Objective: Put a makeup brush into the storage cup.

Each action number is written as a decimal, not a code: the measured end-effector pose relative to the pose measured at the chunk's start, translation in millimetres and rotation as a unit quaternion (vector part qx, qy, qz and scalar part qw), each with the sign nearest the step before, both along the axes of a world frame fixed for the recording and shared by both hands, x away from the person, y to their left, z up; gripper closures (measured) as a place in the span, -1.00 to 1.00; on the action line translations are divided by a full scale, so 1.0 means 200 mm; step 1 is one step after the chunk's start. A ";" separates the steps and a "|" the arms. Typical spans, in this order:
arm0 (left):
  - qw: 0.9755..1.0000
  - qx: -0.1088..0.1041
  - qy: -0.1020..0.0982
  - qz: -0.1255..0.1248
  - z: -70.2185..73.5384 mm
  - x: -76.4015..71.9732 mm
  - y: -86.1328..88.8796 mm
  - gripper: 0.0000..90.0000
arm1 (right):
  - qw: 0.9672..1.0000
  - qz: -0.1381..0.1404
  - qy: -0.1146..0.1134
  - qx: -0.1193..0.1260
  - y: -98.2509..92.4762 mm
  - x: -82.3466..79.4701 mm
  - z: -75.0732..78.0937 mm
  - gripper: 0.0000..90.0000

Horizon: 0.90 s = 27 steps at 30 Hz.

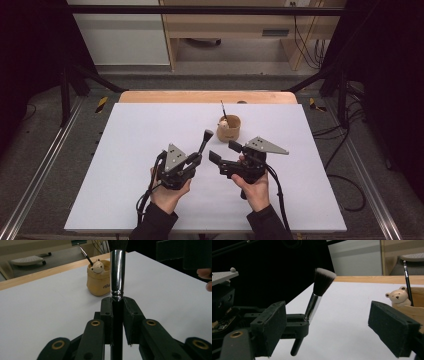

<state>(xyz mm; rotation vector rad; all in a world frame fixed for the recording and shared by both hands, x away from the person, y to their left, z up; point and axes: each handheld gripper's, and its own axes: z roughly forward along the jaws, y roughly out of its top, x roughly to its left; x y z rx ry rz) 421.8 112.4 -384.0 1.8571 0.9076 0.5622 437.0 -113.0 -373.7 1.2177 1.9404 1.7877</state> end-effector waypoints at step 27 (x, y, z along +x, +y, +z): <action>1.000 -0.015 -0.004 -0.014 0.00 -0.04 -0.12 0.75 | 0.999 0.002 0.040 0.025 0.04 0.03 -0.04 -0.04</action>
